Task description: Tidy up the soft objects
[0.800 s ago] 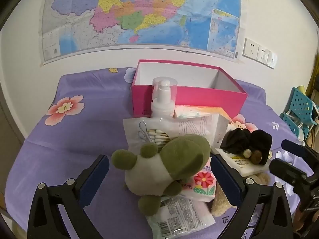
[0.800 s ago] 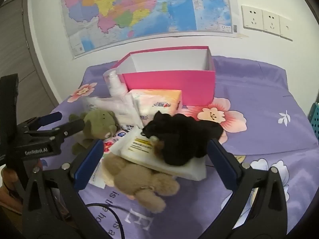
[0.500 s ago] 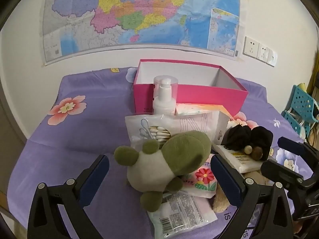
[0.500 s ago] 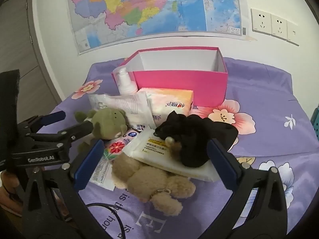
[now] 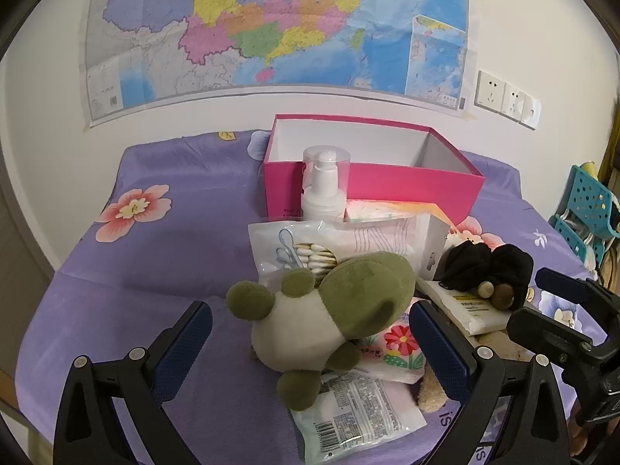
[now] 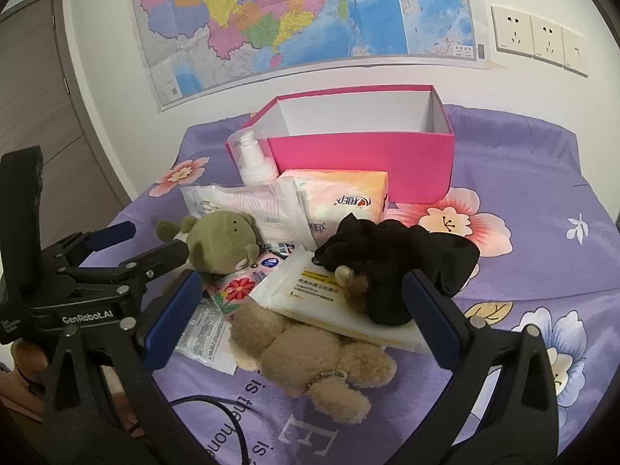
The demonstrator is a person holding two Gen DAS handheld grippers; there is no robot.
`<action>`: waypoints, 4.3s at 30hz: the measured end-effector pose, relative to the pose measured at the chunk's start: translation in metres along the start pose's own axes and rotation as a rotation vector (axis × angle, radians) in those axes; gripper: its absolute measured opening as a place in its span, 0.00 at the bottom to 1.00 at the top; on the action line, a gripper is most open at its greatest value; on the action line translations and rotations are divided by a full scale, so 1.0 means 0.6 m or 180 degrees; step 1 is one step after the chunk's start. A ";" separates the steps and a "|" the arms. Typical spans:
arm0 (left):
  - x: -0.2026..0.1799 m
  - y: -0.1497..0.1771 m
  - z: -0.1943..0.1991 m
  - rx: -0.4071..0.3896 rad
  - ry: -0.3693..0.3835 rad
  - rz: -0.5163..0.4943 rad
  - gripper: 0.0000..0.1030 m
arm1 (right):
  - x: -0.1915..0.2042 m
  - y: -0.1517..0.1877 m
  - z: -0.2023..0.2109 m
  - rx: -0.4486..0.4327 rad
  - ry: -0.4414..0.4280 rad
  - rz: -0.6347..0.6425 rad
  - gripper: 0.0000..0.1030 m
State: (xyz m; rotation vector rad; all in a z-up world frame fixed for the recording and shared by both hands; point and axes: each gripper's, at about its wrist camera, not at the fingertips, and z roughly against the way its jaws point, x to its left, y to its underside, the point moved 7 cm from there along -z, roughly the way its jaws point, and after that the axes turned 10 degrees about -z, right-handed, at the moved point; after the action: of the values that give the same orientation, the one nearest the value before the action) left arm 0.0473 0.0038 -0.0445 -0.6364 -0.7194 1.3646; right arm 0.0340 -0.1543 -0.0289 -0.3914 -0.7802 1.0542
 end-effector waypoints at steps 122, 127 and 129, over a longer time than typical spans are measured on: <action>0.090 -0.252 -0.022 -0.0573 0.1288 -0.0174 0.24 | 0.067 -0.268 -0.028 -0.0368 -0.0469 0.0438 0.04; 0.071 -0.288 -0.069 -0.0508 0.1274 -0.0275 0.24 | 0.060 -0.306 -0.082 -0.0302 -0.0530 0.0398 0.04; 0.068 -0.288 -0.104 -0.0379 0.1115 -0.0288 0.24 | 0.054 -0.307 -0.107 -0.0218 -0.0522 0.0371 0.04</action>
State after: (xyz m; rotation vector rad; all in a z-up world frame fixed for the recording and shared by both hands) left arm 0.2075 0.0268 0.0515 -0.9005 -0.5408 1.0952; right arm 0.2045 -0.2059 0.0564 -0.4162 -0.9506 1.1815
